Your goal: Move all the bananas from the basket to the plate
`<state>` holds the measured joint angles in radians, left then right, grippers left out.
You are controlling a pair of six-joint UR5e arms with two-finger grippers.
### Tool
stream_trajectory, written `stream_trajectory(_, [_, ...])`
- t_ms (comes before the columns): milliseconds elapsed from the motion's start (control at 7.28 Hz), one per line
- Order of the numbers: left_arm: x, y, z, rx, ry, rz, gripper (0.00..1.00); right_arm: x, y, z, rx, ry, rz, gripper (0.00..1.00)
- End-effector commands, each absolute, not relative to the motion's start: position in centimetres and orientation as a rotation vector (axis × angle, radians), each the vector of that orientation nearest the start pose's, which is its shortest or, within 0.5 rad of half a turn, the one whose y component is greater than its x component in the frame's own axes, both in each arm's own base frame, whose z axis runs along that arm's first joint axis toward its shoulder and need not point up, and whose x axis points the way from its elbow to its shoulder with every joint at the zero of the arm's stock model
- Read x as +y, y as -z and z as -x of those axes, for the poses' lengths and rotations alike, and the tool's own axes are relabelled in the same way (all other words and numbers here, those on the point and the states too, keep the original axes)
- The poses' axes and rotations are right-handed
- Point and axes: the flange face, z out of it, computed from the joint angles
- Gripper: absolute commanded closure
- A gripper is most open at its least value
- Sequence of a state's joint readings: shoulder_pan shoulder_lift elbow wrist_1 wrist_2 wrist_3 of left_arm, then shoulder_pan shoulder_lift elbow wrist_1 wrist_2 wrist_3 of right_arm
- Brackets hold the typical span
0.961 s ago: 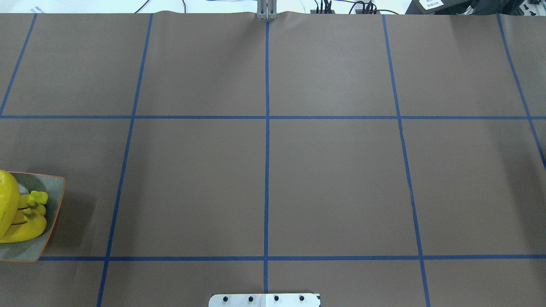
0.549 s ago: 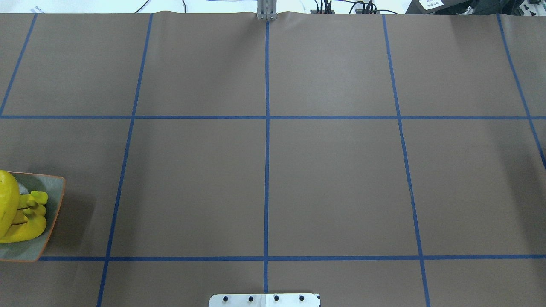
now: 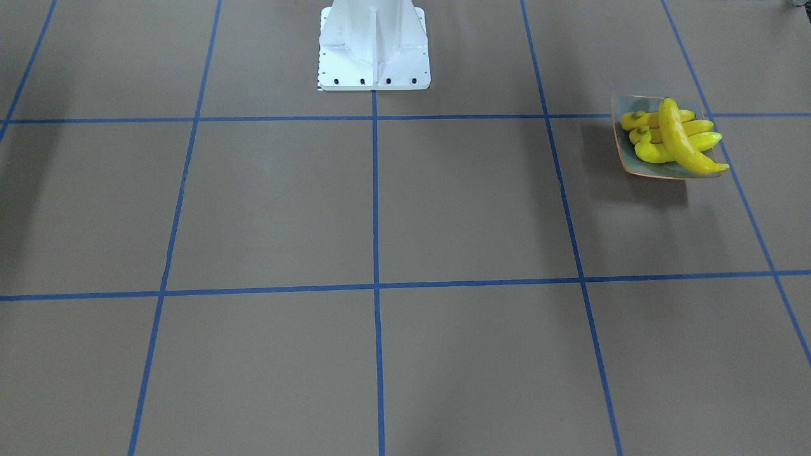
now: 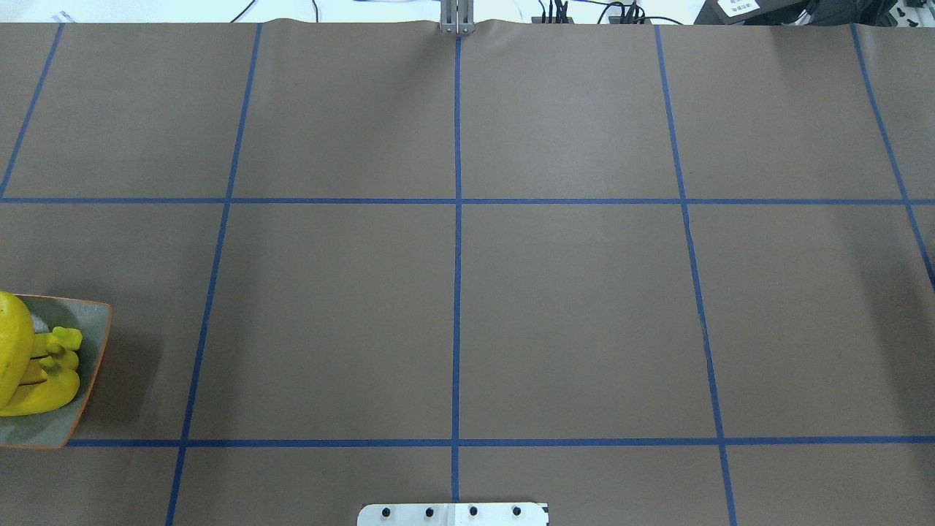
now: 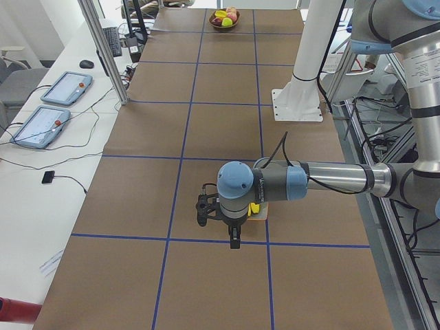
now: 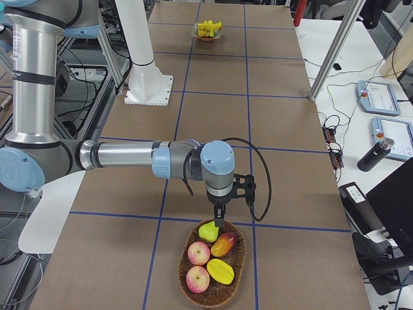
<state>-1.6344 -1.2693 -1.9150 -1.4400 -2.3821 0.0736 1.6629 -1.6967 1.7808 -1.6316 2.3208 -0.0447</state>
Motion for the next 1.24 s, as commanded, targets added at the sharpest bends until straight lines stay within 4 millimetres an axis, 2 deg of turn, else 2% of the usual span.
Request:
stream_trajectory(0, [-35.48, -62.86, 8.35, 0.815, 0.025, 0.027, 0.00, -43.08, -62.16, -10.61, -0.747, -0.040, -0.073, 0.00])
stream_trajectory(1099, [-35.52, -62.61, 8.34, 0.816, 0.020, 0.020, 0.00, -42.99, -62.07, -10.57, -0.753, -0.089, -0.058, 0.00])
